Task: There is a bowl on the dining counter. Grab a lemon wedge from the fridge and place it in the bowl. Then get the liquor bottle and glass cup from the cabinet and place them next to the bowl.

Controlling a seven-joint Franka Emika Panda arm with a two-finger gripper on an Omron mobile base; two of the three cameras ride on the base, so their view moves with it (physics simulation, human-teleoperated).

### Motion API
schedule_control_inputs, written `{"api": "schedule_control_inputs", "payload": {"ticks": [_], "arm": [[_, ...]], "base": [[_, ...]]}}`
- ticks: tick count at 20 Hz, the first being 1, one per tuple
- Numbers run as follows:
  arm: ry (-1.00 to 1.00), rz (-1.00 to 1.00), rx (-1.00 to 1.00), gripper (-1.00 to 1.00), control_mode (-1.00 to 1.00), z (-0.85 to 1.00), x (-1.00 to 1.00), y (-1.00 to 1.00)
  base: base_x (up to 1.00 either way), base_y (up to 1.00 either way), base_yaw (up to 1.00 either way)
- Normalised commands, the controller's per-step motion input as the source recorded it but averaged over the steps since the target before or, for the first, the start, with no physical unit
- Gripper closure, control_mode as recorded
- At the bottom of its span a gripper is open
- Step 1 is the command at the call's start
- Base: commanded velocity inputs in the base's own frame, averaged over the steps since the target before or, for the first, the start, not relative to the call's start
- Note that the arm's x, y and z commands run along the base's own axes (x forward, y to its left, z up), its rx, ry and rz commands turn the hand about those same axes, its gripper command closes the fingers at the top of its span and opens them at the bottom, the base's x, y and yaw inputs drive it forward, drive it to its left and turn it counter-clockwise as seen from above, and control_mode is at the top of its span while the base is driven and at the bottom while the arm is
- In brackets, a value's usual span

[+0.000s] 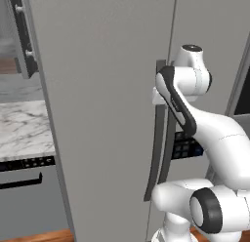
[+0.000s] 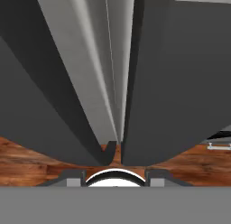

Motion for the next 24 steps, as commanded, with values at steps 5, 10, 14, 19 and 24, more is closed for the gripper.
{"api": "schedule_control_inputs", "payload": {"ticks": [5, 10, 14, 19, 24], "arm": [[0.0, 0.0, 0.0, -1.0, 1.0, 0.0, 0.0, 0.0], [0.0, 0.0, 0.0, -1.0, 1.0, 0.0, 0.0, 0.0], [0.0, 0.0, 0.0, -1.0, 1.0, 0.0, 0.0, 0.0], [0.0, 0.0, 0.0, -1.0, 1.0, 0.0, 0.0, 0.0], [0.0, 0.0, 0.0, -1.0, 1.0, 0.0, 0.0, 0.0]], "base": [[-0.38, 0.0, 0.0], [-0.9, -0.02, 0.0], [-0.78, -0.04, 0.0], [-0.3, -0.11, 0.0], [0.04, -0.08, 0.0]]}}
